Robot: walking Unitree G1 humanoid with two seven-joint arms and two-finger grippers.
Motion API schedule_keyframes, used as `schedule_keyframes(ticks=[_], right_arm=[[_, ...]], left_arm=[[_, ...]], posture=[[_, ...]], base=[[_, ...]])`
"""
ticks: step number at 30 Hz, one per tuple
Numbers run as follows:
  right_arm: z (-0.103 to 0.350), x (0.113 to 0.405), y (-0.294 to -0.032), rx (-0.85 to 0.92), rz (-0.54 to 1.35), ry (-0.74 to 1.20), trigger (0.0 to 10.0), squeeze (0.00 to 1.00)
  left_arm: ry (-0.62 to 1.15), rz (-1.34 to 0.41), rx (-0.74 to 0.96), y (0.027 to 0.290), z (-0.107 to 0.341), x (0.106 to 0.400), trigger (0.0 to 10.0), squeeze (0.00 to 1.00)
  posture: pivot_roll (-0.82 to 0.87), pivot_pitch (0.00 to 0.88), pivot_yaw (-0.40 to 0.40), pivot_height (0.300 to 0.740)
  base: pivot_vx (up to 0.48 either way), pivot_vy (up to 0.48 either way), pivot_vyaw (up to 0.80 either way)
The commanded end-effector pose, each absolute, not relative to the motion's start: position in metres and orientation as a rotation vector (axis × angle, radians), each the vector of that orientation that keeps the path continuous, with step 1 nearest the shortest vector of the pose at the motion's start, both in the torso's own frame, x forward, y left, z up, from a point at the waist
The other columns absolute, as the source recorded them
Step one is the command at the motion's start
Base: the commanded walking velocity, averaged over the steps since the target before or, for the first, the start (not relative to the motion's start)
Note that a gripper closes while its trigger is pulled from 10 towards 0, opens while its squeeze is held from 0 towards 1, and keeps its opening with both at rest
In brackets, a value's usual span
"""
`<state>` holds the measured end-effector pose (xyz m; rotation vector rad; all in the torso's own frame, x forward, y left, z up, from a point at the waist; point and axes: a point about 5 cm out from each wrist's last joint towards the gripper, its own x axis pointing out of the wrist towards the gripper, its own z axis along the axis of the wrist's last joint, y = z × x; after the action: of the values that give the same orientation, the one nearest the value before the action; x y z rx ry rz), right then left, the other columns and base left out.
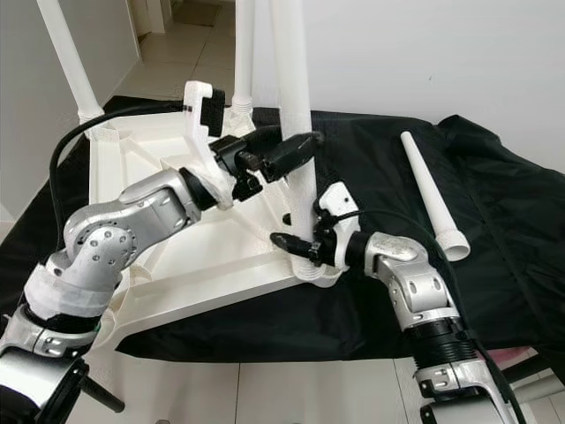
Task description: Building children table
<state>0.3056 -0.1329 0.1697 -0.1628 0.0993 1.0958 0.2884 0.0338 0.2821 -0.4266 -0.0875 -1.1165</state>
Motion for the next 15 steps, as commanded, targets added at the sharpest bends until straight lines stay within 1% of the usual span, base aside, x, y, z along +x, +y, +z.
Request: schedule_keyframes(ticks=[1,5,7,8,15], right_arm=[[0.1714,0.3004,-0.1257,-0.149,1.152,0.097,10.0,0.0],[0.1702,0.2986,-0.1234,-0.144,1.165,0.101,10.0,0.0],[0.1692,0.3001,-0.1235,-0.153,1.141,0.095,10.0,0.0],[0.1689,0.3006,-0.1234,-0.151,1.137,0.098,10.0,0.0],[0.1695,0.3004,-0.1234,-0.138,1.144,0.108,10.0,0.0]], left_arm=[[-0.248,-1.71,-0.351,0.026,0.2939,0.2617,10.0,0.0],[-0.253,-1.705,-0.332,0.0253,0.2957,0.2635,10.0,0.0],[-0.222,-1.707,-0.317,0.0241,0.2928,0.2659,10.0,0.0],[-0.208,-1.704,-0.332,0.024,0.2927,0.2677,0.0,0.0],[-0.226,-1.697,-0.339,0.0255,0.2967,0.2696,0.0,0.0]], posture=[[-0.01,0.0,-0.061,0.74],[-0.01,0.0,-0.061,0.74],[0.0,0.0,-0.062,0.74],[-0.01,0.0,-0.062,0.74],[-0.01,0.0,-0.063,0.74]], base=[[0.0,0.0,0.0],[0.0,0.0,0.0],[0.0,0.0,0.0],[0.0,0.0,0.0],[0.0,0.0,0.0]])
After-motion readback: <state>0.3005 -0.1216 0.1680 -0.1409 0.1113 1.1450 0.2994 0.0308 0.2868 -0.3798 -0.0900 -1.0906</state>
